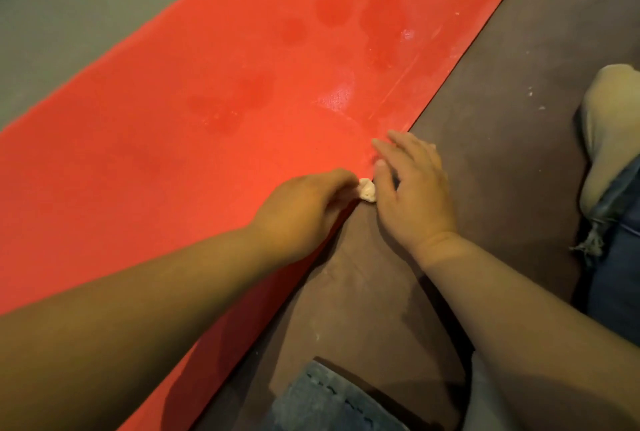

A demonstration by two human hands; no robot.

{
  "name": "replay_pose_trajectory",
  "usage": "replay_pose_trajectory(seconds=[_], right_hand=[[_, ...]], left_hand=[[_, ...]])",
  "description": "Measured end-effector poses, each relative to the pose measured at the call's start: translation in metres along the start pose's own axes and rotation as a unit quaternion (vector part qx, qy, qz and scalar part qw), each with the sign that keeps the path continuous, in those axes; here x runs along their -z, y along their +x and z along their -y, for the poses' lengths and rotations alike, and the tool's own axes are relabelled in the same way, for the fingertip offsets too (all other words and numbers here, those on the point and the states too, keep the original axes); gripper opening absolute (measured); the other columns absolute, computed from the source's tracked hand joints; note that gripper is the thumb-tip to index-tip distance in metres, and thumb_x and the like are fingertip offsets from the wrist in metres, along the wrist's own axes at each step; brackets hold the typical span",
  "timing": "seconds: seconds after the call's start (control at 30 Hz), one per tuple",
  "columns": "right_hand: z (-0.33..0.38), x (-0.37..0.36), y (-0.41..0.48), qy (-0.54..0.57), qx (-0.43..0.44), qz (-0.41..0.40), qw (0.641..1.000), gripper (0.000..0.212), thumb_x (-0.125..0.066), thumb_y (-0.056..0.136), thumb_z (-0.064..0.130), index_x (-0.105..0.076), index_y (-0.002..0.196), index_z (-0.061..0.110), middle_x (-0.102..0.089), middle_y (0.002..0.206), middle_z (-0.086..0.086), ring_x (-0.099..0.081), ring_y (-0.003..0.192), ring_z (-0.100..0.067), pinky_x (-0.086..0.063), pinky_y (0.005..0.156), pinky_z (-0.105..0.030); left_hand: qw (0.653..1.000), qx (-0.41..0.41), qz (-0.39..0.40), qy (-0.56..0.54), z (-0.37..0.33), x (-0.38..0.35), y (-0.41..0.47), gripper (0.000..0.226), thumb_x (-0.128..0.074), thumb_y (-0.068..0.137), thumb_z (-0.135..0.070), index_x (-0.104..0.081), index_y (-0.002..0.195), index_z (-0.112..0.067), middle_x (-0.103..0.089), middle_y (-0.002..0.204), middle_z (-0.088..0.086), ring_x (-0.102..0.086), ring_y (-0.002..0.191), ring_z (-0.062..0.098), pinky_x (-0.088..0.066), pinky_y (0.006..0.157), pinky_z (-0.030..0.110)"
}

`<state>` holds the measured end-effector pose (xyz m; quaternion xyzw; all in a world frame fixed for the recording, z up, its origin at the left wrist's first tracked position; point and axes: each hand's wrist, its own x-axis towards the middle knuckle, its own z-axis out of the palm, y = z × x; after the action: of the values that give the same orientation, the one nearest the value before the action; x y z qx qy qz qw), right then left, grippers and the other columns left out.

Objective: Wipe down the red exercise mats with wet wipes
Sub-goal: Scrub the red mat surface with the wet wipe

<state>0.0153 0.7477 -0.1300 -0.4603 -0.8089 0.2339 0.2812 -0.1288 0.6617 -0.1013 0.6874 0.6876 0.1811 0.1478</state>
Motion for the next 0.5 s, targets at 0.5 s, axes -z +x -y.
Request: replay_pose_trajectory(seconds=[0.5], right_hand=[[-0.004,0.001,0.045,-0.071,-0.077,0.014,0.994,0.021,-0.058,0.091,0.02,-0.072,0.1,0.007,-0.056,0.104,-0.019,-0.053,0.098,-0.034,-0.041,0.082,-0.037]], left_hand=[[0.953,0.292,-0.038,0.075,0.085,0.049,-0.154,0.034,-0.063,0.087,-0.01,-0.059,0.121,-0.009,-0.053,0.136,0.014,-0.048,0.123,0.035,-0.034,0.106,0.043]])
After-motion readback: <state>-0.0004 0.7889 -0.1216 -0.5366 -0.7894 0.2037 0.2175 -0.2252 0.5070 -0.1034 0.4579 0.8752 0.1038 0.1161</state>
